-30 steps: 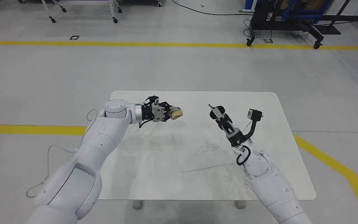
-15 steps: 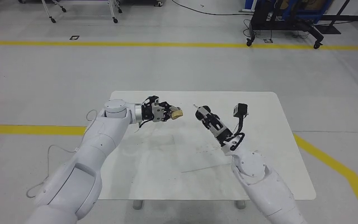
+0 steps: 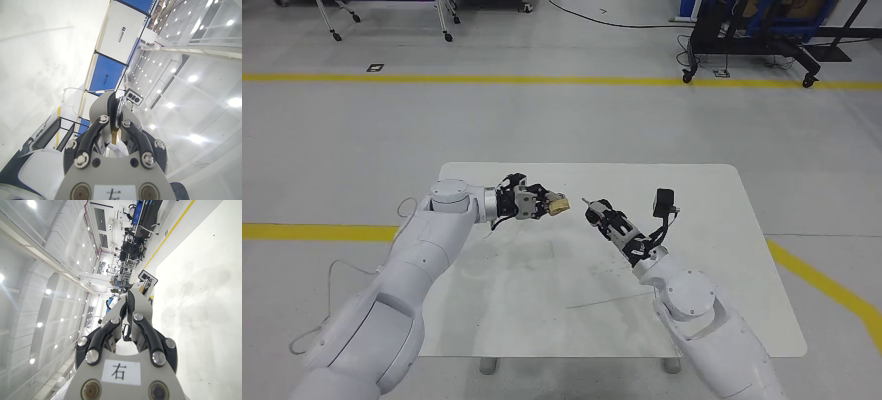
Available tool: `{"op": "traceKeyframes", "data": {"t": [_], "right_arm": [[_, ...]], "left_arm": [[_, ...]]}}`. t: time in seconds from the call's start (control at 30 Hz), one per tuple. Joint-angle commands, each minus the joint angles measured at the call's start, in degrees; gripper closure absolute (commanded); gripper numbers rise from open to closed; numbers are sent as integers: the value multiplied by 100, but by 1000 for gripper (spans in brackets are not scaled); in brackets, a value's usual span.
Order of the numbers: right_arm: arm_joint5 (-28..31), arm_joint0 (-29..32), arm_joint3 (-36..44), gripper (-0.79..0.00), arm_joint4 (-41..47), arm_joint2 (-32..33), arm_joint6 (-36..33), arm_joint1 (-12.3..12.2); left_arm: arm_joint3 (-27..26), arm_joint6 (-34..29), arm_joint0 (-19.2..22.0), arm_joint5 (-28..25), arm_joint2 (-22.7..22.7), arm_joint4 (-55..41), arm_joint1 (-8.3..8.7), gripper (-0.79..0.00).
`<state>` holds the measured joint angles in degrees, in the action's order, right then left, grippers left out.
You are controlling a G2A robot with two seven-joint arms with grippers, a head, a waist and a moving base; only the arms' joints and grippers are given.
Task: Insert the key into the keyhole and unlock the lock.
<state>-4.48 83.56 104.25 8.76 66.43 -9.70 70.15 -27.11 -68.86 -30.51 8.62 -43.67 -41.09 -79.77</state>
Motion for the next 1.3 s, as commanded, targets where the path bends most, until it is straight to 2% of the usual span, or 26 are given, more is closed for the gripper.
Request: {"op": "traceKeyframes", "data": {"t": [0.0, 0.13, 0.47, 0.8, 1.27], "right_arm": [[96, 23, -86, 0, -165, -42, 34, 3], [-164, -148, -420, 0, -318, -226, 258, 58], [-751, -530, -863, 0, -433, -807, 995, 266], [-773, -641, -1003, 0, -287, -1172, 1371, 448], [-639, -828, -1372, 0, 241, -1166, 1468, 624]], "left_arm": [[-95, 445, -41, 167, 17, 216, 24, 0], [-370, 964, -148, 352, -23, 411, 64, 0], [-951, 1681, -410, 454, -254, 671, 181, 0], [-1367, 1904, -612, 478, -421, 969, 276, 0], [-1697, 1944, -788, 594, -590, 1221, 345, 0]]}}
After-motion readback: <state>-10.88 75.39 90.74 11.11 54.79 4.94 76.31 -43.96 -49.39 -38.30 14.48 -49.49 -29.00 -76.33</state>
